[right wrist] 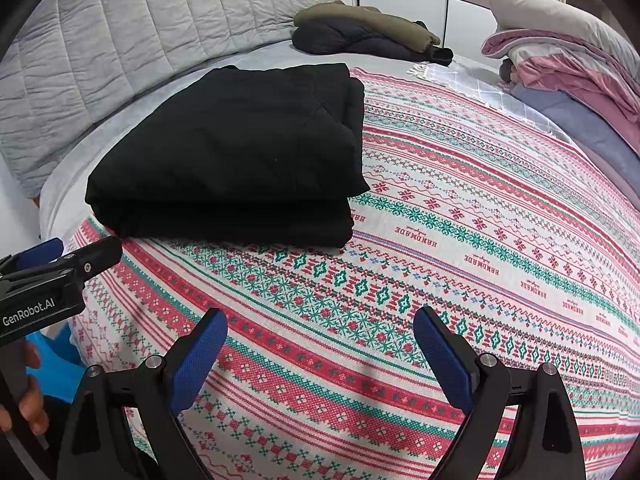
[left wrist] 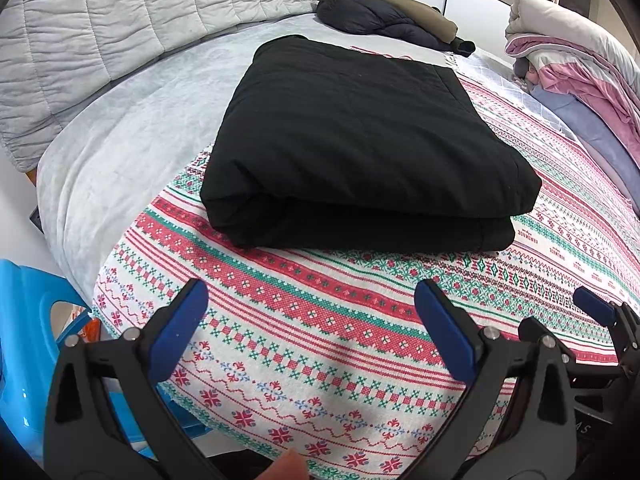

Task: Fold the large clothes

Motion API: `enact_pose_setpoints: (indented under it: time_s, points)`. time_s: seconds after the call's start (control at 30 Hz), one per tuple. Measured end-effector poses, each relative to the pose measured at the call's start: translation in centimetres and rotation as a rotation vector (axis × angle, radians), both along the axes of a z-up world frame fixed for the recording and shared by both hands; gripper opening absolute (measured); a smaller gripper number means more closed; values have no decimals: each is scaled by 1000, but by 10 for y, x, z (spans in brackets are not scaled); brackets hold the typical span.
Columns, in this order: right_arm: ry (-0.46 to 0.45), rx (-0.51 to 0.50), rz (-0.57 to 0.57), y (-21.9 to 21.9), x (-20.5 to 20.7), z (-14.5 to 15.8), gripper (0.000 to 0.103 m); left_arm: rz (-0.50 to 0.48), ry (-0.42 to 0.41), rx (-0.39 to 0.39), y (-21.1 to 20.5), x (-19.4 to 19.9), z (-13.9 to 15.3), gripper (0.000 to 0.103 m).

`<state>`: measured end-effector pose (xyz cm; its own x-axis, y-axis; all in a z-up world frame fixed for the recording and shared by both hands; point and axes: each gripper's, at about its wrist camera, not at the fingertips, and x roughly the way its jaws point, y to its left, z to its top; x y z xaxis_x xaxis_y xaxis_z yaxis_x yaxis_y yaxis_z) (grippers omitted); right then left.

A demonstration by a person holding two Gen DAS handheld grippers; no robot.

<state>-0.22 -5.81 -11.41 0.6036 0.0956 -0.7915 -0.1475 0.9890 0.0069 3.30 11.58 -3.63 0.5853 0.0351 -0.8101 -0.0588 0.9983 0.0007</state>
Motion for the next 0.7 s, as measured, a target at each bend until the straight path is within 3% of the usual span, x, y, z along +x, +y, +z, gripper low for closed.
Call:
enact_pose_setpoints:
  time_s: [0.7]
  points:
    - [-1, 0, -1, 1, 0, 0, 95, 10, 15, 4, -1, -4, -2, 102]
